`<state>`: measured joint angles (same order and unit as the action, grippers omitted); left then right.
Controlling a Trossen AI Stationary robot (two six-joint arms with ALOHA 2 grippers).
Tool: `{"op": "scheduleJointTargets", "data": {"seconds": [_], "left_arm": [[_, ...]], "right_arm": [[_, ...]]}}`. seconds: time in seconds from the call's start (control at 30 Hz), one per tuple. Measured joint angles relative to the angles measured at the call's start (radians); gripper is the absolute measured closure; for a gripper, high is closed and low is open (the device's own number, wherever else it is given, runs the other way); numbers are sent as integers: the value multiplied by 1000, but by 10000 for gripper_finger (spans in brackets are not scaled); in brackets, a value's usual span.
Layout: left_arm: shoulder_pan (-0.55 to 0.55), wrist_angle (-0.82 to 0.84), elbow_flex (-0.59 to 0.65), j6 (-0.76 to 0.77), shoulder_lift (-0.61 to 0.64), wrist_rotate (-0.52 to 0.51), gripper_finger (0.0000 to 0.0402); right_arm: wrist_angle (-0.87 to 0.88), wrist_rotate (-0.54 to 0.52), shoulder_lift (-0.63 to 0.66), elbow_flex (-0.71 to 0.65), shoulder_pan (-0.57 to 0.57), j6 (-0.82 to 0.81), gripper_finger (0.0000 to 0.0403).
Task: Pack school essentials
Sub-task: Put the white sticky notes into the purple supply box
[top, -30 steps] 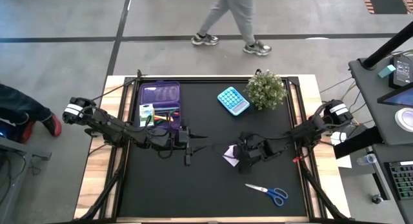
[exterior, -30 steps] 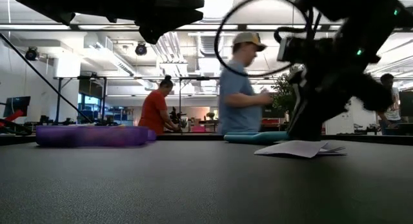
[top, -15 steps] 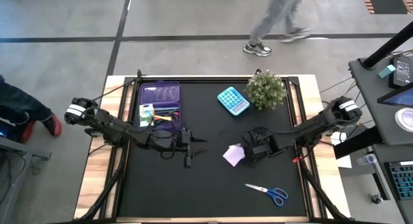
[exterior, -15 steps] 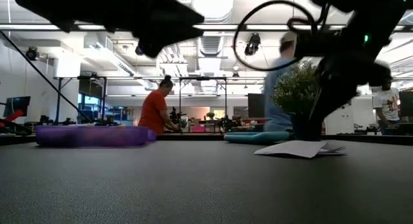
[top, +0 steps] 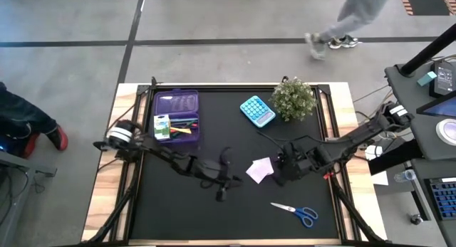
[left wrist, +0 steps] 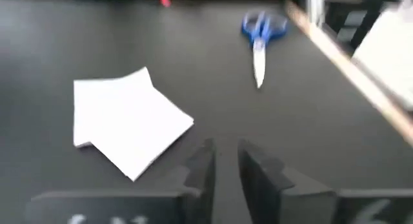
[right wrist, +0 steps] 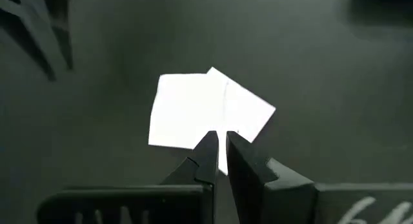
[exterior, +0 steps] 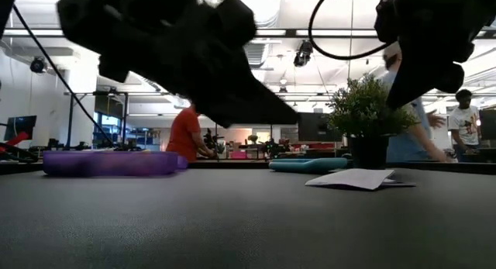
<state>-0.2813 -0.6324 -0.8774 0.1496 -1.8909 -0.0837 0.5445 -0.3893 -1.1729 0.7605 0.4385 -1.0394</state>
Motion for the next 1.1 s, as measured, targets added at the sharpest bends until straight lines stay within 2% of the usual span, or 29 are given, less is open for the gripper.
{"op": "scheduleJointTargets", "data": {"seconds": [0.1, 0.2, 0.4, 0.5, 0.6, 0.67, 0.77, 0.87, 1.1], "left_arm": [[3, 132, -92, -32, -59, 2, 389], [13, 260, -170, -39, -108, -10, 396], [40, 292, -255, -51, -197, -51, 400], [53, 290, -264, -51, -209, -134, 400], [60, 284, -264, -44, -209, -293, 400], [61, 232, -264, -52, -207, -348, 400], [59, 145, -269, -82, -202, -324, 400], [57, 151, -272, -103, -201, -271, 400], [57, 143, -272, -103, -209, -135, 400]], "right_arm": [[-3, 1, -11, -8, 7, -21, 366], [-7, 0, -27, -24, 9, -44, 352], [-37, -7, -41, -73, 9, -69, 328], [-82, -7, -41, -93, 9, -70, 312], [-107, -8, -41, -105, 9, -69, 295], [-120, -9, -40, -117, 9, -70, 284], [-123, -8, -40, -134, 8, -98, 264], [-146, 2, -40, -159, 9, -127, 238], [-353, 12, -40, -267, 6, -158, 172]]}}
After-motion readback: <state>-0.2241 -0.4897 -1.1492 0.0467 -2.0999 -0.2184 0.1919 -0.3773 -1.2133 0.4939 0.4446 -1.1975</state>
